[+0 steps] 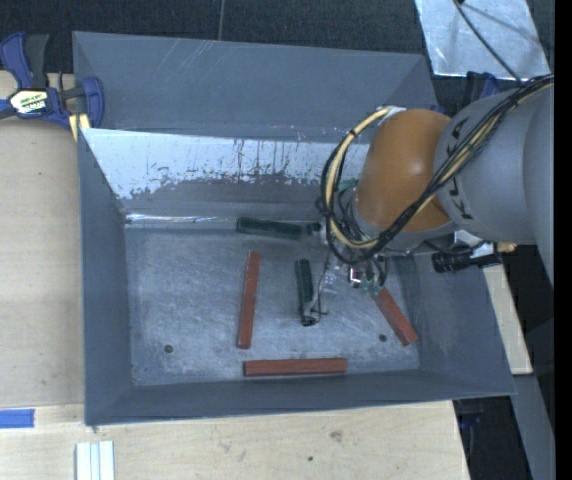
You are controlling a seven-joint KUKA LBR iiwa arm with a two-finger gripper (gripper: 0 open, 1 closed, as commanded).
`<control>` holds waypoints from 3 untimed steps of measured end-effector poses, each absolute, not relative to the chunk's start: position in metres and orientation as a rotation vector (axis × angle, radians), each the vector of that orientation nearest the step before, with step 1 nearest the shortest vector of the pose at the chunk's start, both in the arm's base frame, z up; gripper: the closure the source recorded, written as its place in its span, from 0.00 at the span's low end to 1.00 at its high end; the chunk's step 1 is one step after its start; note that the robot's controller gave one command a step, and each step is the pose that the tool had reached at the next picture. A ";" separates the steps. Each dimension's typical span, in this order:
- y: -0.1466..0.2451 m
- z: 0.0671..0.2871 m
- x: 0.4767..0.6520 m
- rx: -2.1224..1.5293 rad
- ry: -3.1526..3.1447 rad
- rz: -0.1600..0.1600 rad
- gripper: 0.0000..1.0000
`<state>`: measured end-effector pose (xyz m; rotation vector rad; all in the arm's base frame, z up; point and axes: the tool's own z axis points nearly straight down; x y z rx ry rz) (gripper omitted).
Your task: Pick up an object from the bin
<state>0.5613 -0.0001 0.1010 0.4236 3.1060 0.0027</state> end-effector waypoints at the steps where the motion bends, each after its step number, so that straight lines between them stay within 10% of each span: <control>1: 0.004 0.100 0.548 0.547 3.095 0.000 0.00; 3: 0.015 0.070 0.543 0.624 3.079 -0.001 0.00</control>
Offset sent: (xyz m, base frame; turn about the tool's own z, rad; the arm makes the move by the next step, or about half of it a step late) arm -0.0134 0.0042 -0.0010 0.0803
